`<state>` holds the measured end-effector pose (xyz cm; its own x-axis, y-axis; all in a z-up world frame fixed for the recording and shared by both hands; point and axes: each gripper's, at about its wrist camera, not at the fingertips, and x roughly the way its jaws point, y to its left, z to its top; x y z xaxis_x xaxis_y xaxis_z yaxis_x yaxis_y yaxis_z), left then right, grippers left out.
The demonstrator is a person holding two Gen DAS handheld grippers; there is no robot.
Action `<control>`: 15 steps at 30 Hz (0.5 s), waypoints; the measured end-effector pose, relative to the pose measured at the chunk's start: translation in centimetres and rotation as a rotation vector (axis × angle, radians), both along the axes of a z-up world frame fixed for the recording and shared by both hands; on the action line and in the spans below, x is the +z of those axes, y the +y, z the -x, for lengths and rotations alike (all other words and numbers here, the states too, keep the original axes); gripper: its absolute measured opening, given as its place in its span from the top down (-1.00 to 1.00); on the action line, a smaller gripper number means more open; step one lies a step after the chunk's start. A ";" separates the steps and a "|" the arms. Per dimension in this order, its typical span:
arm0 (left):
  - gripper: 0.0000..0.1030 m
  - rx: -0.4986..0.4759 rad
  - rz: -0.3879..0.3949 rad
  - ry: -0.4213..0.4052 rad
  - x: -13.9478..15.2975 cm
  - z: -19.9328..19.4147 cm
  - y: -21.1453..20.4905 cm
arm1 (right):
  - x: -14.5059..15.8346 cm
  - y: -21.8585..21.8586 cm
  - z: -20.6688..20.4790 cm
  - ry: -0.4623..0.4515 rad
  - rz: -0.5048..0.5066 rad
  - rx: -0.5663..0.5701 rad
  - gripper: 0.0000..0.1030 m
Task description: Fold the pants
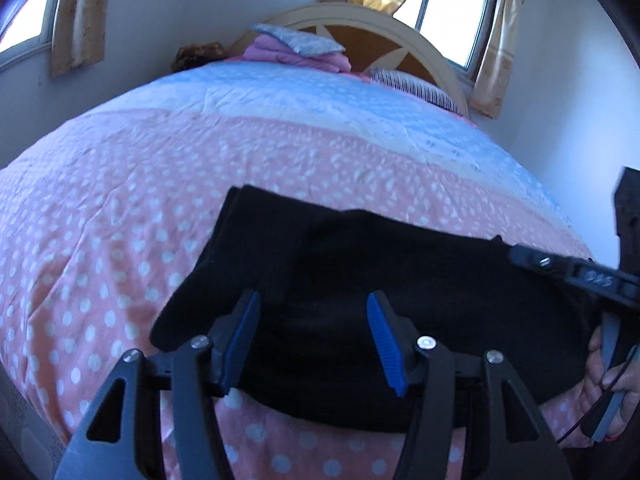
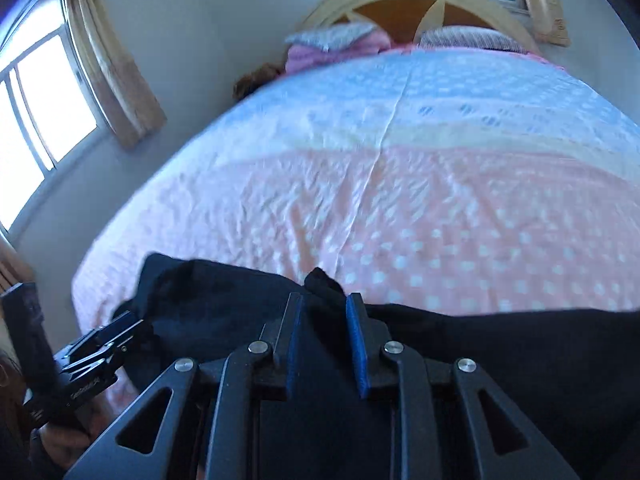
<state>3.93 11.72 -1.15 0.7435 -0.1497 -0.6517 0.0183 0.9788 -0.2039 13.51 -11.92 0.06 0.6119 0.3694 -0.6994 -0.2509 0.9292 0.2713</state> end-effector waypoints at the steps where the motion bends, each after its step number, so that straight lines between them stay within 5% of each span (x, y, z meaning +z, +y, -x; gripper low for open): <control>1: -0.14 -0.007 -0.024 -0.007 0.0 0.1 -0.3 | -1.3 1.3 -1.0 0.034 0.047 0.021 0.54; 7: -0.29 -0.060 -0.272 -0.036 -0.6 0.3 -2.9 | -2.9 3.5 -2.9 0.008 0.199 -0.045 0.52; 9: -0.31 -0.037 -0.274 -0.034 -0.7 0.1 -3.0 | -3.2 3.5 -3.5 0.015 0.192 -0.060 0.49; 12: -0.42 -0.009 -0.215 -0.023 -0.6 -0.2 -2.5 | -3.4 2.0 -4.5 0.049 0.086 -0.081 0.49; 15: -0.45 0.003 -0.236 -0.008 -0.6 -0.3 -3.0 | -2.7 -0.7 -4.3 0.053 -0.104 -0.111 0.49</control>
